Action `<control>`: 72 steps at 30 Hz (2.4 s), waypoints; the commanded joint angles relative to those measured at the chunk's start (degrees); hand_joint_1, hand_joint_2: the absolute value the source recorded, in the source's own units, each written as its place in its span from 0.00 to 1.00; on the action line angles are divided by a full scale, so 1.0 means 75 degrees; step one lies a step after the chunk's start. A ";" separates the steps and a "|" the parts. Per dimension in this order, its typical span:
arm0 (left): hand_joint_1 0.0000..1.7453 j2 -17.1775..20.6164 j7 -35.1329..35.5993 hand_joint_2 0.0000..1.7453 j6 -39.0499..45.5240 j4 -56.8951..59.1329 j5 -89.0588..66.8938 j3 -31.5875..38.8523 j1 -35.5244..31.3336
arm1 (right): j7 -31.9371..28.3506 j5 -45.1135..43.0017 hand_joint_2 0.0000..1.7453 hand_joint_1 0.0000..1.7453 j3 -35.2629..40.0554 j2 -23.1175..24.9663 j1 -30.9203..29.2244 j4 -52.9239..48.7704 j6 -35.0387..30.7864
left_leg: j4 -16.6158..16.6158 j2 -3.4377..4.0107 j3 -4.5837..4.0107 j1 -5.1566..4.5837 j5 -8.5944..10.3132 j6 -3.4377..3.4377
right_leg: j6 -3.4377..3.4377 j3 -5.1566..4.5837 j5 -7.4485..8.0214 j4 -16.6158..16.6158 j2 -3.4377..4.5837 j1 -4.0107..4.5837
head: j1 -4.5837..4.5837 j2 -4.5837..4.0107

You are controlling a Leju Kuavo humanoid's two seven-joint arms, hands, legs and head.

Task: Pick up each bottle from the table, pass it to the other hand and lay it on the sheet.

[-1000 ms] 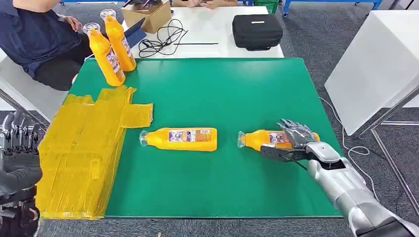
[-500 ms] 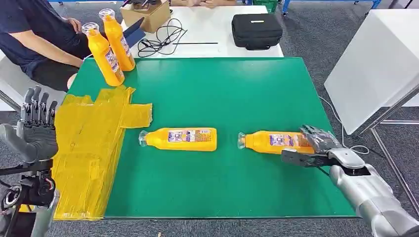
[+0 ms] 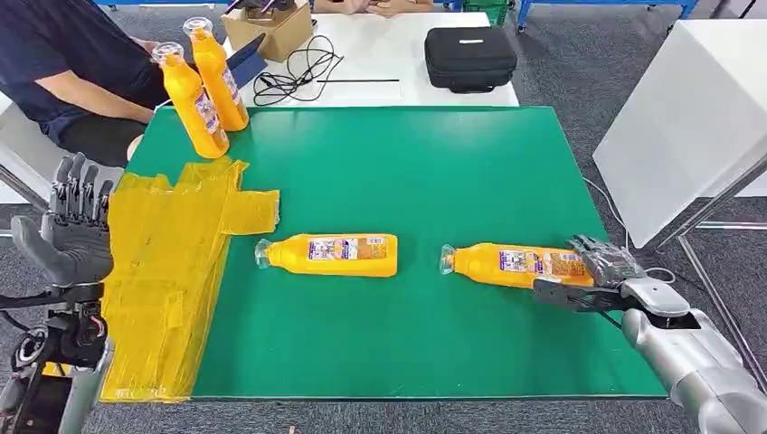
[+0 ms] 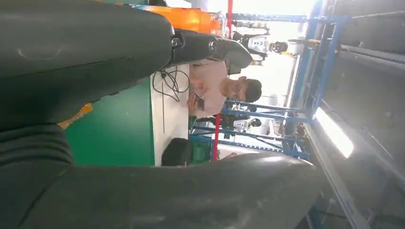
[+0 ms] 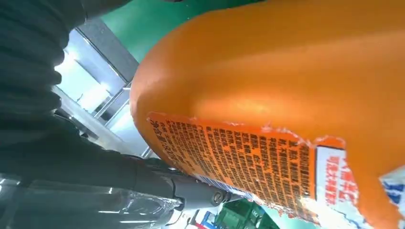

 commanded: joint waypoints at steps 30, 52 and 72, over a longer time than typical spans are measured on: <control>0.00 -0.0136 -0.0042 0.00 -0.0001 -0.0623 0.0045 0.0445 0.0888 | 0.0035 -0.0109 1.00 0.00 0.0798 0.1052 -0.0295 0.0394 -0.0130 | -0.0009 0.0024 0.0043 0.0006 -0.0007 0.0009 | 0.0025 0.0048 0.0007 -0.0014 0.0015 0.0008 | 0.0000 0.0000; 0.00 0.0234 -0.0195 0.00 -0.0136 0.0270 0.0349 -0.0137 0.0238 | 0.0164 -0.0301 1.00 0.00 -0.0029 0.0005 0.0950 -0.0833 -0.0211 | -0.0012 -0.0014 0.0048 -0.0001 -0.0009 0.0010 | 0.0026 0.0061 0.0002 -0.0026 -0.0016 0.0001 | -0.0006 0.0000; 0.00 -0.0305 -0.0362 0.00 0.0114 -0.1231 0.0162 0.0728 0.1780 | -0.0153 0.0198 1.00 1.00 0.0519 0.0990 0.0390 0.0019 0.0024 | -0.0014 0.0110 0.0090 0.0011 -0.0029 0.0004 | 0.0023 0.0070 0.0017 -0.0026 0.0111 0.0016 | 0.0000 0.0000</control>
